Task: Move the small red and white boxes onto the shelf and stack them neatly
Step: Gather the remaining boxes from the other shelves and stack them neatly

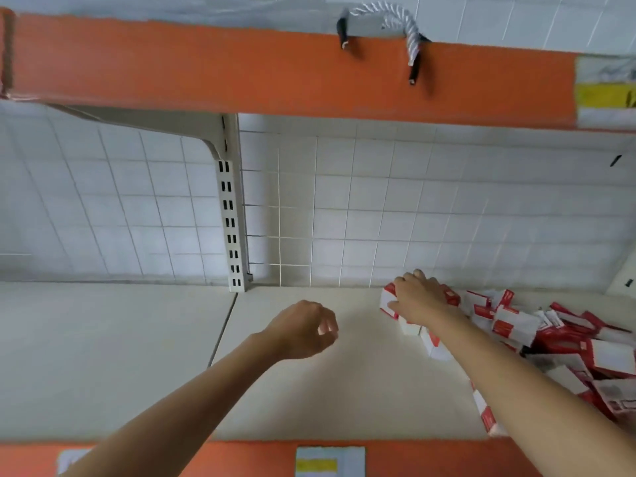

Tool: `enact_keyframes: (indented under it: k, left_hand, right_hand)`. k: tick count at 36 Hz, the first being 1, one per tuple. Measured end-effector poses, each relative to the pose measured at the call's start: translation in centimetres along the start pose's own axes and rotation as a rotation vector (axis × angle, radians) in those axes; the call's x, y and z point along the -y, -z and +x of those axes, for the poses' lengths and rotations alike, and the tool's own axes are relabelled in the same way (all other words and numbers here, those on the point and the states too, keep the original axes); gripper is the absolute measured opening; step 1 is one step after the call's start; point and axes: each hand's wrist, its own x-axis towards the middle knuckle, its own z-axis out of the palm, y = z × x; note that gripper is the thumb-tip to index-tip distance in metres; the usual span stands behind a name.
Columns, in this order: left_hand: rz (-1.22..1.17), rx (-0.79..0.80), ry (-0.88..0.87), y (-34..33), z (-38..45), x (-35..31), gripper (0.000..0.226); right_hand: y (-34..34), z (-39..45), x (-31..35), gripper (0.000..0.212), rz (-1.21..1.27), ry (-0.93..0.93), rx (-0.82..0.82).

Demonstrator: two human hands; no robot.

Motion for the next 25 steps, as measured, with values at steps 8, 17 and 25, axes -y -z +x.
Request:
enact_keyframes:
  k: [8, 17, 25]
  left_hand:
    - [0.019, -0.056, 0.173, -0.9, -3.6, -1.3, 0.02]
    - [0.048, -0.145, 0.335, 0.9, -9.7, 0.3, 0.022]
    - [0.067, -0.255, 0.523, 5.0, -21.3, 6.4, 0.022]
  right_hand:
    - [0.2, -0.1, 3.0, 0.024, 0.134, 0.231, -0.159]
    - [2.8, -3.0, 11.9, 0.021, 0.501, 0.48, -0.157]
    - [6.2, -5.8, 25.3, 0.018, 0.662, 0.704, -0.094]
